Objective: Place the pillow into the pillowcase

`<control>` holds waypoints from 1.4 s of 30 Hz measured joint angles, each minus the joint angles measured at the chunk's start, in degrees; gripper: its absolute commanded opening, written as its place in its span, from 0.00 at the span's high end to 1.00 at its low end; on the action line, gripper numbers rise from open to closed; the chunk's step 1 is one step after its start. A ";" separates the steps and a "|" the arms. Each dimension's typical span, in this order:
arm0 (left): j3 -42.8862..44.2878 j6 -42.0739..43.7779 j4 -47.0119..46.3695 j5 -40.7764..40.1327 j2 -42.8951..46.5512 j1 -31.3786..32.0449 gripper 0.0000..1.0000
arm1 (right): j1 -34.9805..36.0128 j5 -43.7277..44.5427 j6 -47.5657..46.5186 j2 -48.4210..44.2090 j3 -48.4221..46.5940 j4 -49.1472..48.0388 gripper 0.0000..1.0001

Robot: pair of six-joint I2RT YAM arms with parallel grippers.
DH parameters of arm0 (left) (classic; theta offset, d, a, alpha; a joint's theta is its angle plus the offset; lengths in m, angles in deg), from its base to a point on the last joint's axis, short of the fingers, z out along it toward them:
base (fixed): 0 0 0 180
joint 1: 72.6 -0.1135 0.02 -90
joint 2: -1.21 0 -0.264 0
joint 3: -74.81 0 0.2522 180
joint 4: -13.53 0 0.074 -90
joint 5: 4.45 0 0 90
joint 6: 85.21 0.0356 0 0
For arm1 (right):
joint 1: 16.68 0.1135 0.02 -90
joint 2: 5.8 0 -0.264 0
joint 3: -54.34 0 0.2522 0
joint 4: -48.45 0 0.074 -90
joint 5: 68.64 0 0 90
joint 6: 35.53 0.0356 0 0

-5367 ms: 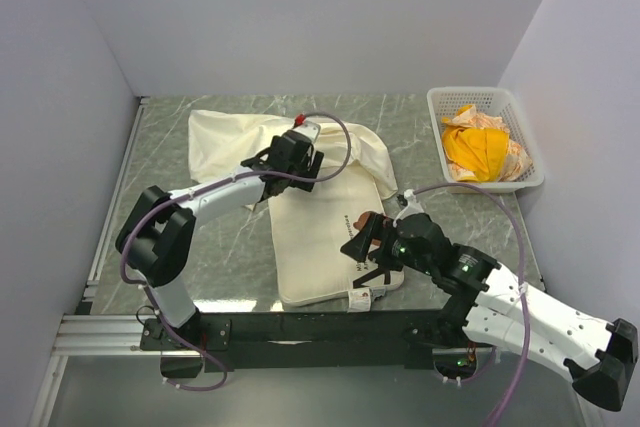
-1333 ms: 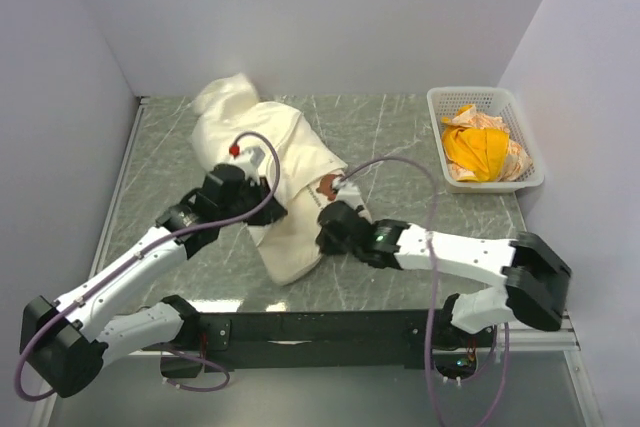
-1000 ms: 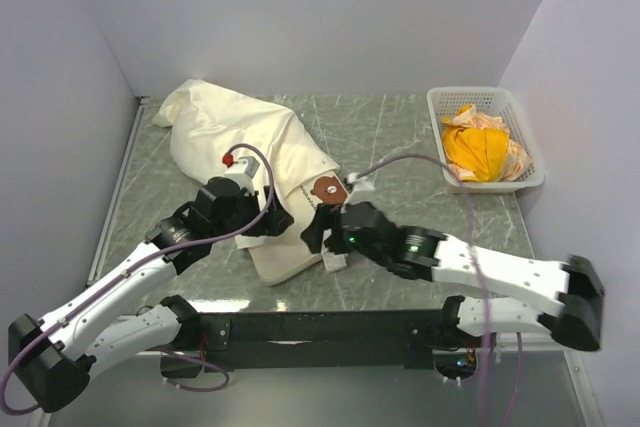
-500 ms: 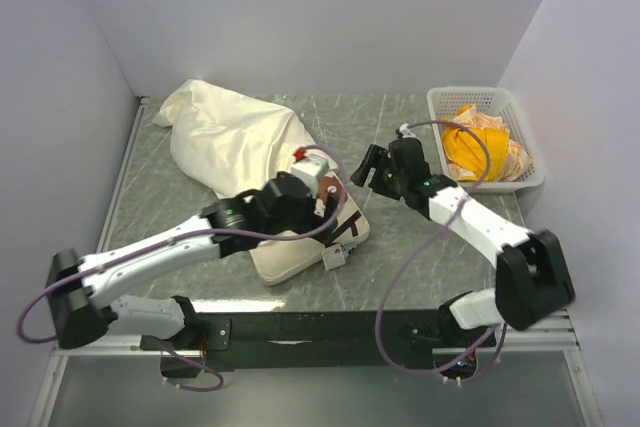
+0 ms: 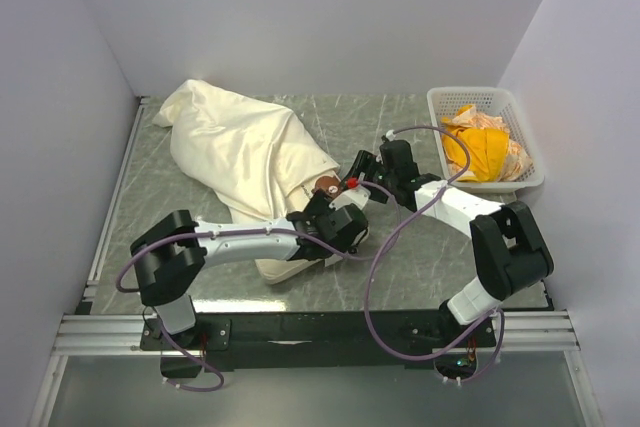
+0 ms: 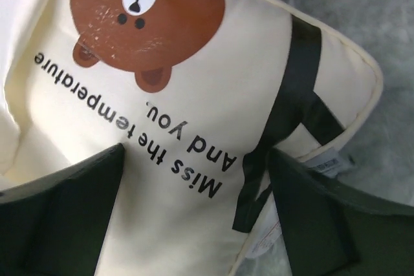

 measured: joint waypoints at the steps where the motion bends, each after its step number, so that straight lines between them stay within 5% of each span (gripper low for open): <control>1: -0.07 -0.48 -0.59 -1.79 -0.72 0.22 0.52 | 0.00 0.00 -0.02 0.00 0.00 -0.07 0.21; 2: -0.15 -0.96 -1.03 -3.56 -1.42 0.33 0.99 | 0.00 0.00 -0.11 0.00 0.00 -0.04 0.21; 8: -3.43 -5.44 -1.90 -10.27 1.16 -0.04 0.99 | 0.00 -0.33 -0.96 0.55 -0.04 -0.83 0.23; 15: -18.88 -8.52 -1.60 -5.11 24.81 -1.42 0.99 | 0.42 -1.46 -2.01 2.56 0.07 -5.14 0.25; 22: -23.82 -10.05 0.42 0.22 41.35 -2.67 0.99 | 6.62 -0.96 -1.86 2.49 2.40 -11.17 0.26; 26: -23.85 -10.64 3.41 1.62 45.20 -3.69 0.99 | 12.04 3.78 -1.25 2.12 4.61 -13.57 0.24; 35: -22.14 -11.37 8.46 3.58 47.65 -4.22 0.99 | 12.37 7.76 0.13 5.38 4.28 -17.53 0.24; 42: -17.16 -11.52 11.80 3.78 49.46 -4.33 0.99 | 13.14 9.42 0.31 11.67 -0.98 -19.41 0.38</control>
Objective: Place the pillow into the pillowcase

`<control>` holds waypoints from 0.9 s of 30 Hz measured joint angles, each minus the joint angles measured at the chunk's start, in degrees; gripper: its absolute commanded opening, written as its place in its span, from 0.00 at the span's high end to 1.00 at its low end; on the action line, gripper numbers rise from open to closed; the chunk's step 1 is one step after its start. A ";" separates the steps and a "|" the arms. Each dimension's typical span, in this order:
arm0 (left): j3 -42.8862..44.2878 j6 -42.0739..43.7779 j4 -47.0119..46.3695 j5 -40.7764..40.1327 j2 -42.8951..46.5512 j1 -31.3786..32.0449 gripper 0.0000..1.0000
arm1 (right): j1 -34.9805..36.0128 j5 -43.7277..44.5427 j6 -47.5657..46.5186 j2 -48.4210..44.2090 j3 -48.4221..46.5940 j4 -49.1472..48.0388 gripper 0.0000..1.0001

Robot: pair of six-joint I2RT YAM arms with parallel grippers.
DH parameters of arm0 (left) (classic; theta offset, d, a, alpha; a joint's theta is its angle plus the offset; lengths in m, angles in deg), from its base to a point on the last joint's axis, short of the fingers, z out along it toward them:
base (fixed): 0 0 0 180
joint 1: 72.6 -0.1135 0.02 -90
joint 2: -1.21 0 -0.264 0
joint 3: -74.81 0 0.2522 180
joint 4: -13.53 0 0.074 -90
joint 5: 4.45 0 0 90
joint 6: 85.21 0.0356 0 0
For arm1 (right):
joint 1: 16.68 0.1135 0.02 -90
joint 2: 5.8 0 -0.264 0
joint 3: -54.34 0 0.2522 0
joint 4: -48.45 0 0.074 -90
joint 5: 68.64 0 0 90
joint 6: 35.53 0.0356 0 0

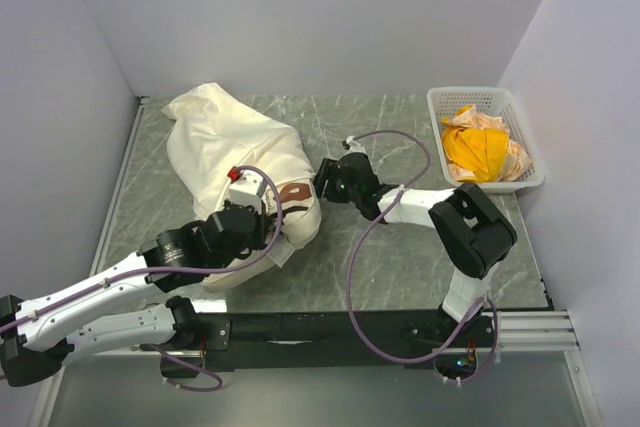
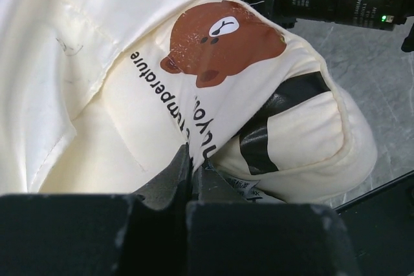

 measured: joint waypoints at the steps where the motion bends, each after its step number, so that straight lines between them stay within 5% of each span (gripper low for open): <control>1: 0.42 -0.02 0.42 0.00 0.11 -0.07 0.99 | 0.07 0.35 -0.04 0.26 -0.57 -0.13 0.44; 2: 0.85 -0.04 0.90 0.00 0.22 -0.11 0.99 | 0.15 0.79 0.13 0.39 -1.20 -0.24 0.69; 4: 1.81 -0.13 2.01 -0.02 0.24 -0.17 0.99 | 0.17 1.79 -0.04 0.42 -2.89 -0.15 0.96; 5: 2.21 -0.28 2.43 -0.02 0.22 -0.20 0.99 | 0.17 2.23 0.13 0.42 -3.98 0.15 1.00; 11: 5.51 -1.18 1.79 0.59 -6.34 -2.14 0.99 | 0.28 6.21 1.20 -4.02 -8.04 7.80 1.00; 21: 11.61 -6.45 -7.96 11.85 -31.71 -19.15 0.99 | 1.81 6.34 0.72 -32.92 -1.05 22.75 1.00; 26: 16.37 -7.65 -12.26 14.62 -37.35 -20.92 0.99 | 1.14 6.78 -0.57 -34.49 -0.52 28.39 1.00; 27: 16.37 -7.82 -12.83 15.13 -37.51 -20.72 0.93 | 0.83 6.56 -0.70 -33.88 -0.52 29.11 1.00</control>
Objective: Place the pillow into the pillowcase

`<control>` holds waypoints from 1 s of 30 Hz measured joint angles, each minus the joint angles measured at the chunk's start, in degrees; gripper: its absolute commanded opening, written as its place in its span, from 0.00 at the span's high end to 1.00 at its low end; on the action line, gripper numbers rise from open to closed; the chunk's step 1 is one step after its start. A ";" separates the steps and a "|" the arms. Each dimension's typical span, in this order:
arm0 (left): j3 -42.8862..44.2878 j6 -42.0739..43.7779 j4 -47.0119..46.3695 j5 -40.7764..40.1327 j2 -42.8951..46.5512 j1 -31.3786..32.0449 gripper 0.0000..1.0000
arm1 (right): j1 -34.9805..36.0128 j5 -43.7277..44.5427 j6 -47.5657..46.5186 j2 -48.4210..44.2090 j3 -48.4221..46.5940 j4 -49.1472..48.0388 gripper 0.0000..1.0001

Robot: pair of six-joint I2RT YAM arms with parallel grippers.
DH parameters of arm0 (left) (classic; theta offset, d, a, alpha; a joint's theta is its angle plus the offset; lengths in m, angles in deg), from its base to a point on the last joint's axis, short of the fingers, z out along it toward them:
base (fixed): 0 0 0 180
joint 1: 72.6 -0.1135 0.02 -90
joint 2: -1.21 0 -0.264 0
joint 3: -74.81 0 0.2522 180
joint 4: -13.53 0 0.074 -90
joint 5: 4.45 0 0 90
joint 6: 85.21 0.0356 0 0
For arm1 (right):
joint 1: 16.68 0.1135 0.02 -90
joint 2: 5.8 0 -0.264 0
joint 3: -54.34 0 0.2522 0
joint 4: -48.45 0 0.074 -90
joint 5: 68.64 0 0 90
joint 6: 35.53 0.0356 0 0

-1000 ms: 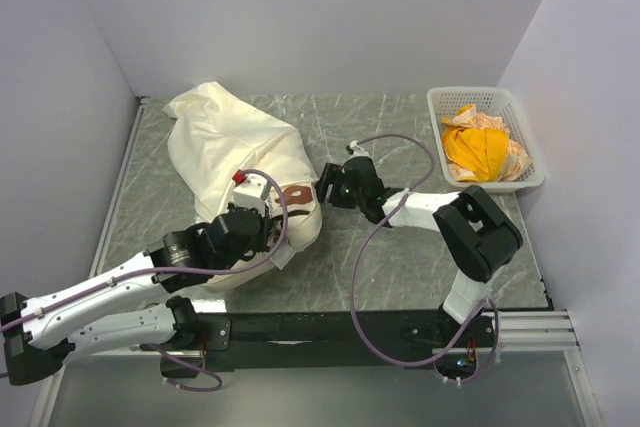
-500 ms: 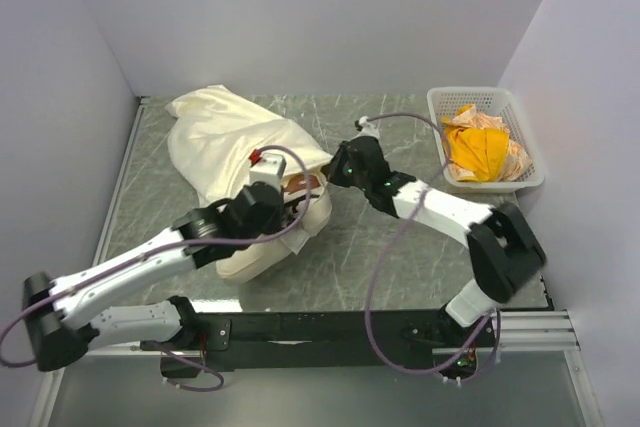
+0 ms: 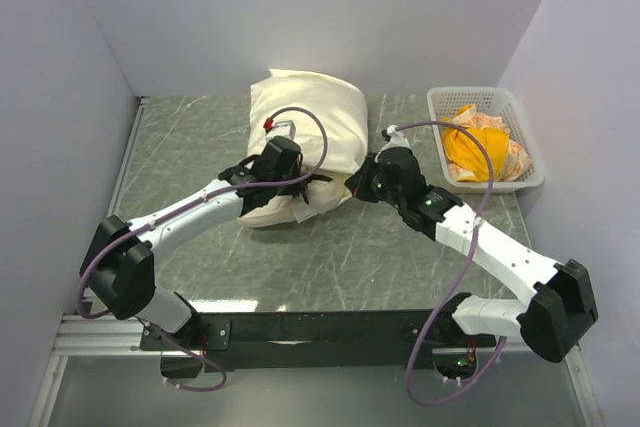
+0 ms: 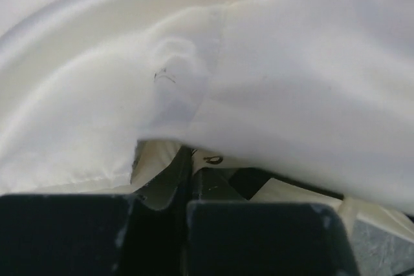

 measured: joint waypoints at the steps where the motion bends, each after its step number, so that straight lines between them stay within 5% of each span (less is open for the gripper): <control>1: 0.00 -0.09 -0.48 0.63 -0.04 0.37 0.82 | -0.52 -0.39 -0.07 0.90 0.02 0.79 1.00; 3: 0.00 -0.02 -1.20 1.42 -0.02 1.40 0.55 | -1.29 -0.63 -0.22 2.49 0.02 1.77 1.00; 6: -0.48 0.13 -1.29 1.51 0.76 3.80 0.35 | -2.29 -0.59 -0.48 4.42 0.09 2.64 1.00; 12: -10.34 -3.65 -0.81 -4.42 17.81 6.01 0.37 | -5.49 -1.51 -0.94 4.85 1.46 3.98 1.00; 18: -22.53 -10.21 1.42 -13.99 38.14 4.63 0.49 | -9.33 -2.97 -1.51 6.27 1.51 4.37 1.00; 30: -37.81 -14.05 -2.80 -11.23 28.76 -9.01 0.42 | -17.68 -7.06 -2.73 8.57 0.26 6.49 1.00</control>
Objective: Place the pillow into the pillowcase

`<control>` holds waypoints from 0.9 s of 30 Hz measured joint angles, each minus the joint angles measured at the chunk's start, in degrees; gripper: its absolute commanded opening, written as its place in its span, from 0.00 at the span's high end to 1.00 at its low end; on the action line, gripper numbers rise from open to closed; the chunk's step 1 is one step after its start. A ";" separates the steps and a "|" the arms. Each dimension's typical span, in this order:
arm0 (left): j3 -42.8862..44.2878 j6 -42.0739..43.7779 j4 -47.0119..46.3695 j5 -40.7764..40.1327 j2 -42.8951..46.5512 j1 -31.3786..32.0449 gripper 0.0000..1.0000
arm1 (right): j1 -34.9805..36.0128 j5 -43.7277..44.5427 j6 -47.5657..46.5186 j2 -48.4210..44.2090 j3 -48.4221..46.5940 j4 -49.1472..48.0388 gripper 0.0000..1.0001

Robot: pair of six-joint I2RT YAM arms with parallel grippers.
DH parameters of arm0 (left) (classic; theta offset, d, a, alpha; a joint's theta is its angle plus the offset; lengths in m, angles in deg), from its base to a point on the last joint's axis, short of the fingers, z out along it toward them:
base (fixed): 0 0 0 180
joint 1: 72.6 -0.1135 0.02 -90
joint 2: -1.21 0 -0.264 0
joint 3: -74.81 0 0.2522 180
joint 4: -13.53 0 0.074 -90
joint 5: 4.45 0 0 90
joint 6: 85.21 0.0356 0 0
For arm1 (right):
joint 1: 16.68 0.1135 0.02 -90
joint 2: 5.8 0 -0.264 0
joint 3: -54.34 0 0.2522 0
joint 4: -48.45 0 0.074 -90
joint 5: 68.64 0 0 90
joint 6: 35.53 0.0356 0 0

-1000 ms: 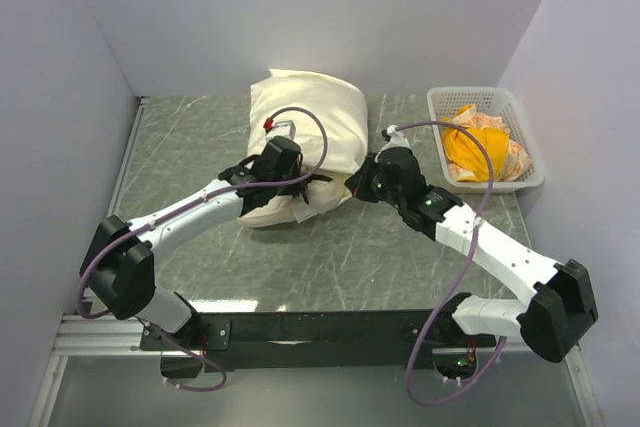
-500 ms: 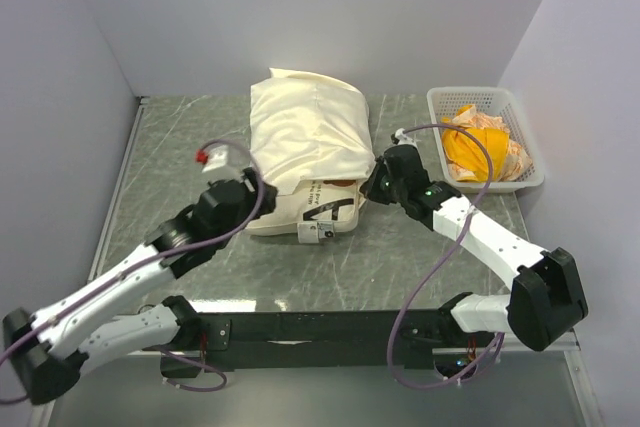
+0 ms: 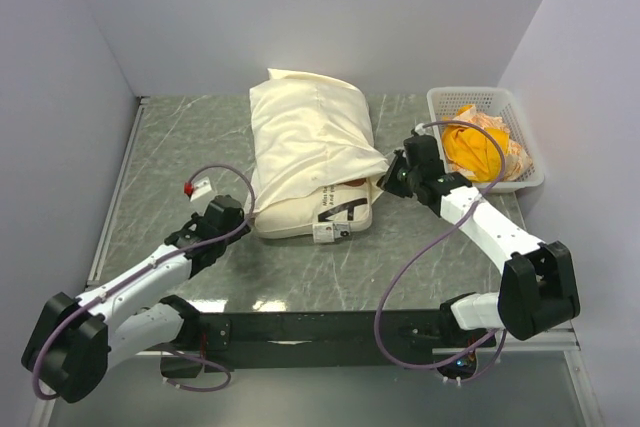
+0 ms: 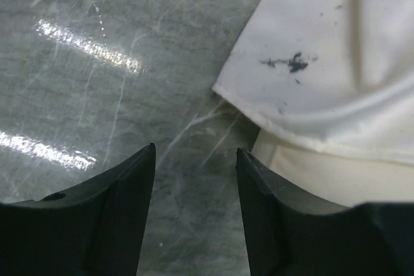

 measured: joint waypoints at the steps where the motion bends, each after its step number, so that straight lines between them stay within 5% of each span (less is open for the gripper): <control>1: -0.13 0.17 -1.01 0.55 -0.61 -0.63 0.42 | -0.42 -0.17 -0.11 0.00 -0.15 0.00 1.00; 20: -2.36 4.87 -19.43 10.56 -10.69 -2.89 0.69 | -2.80 -2.45 -1.77 0.00 -1.66 1.70 1.00; 27: -6.80 0.90 -21.20 10.84 -9.79 -2.36 0.58 | -2.80 -2.95 -1.77 0.00 -1.66 1.68 1.00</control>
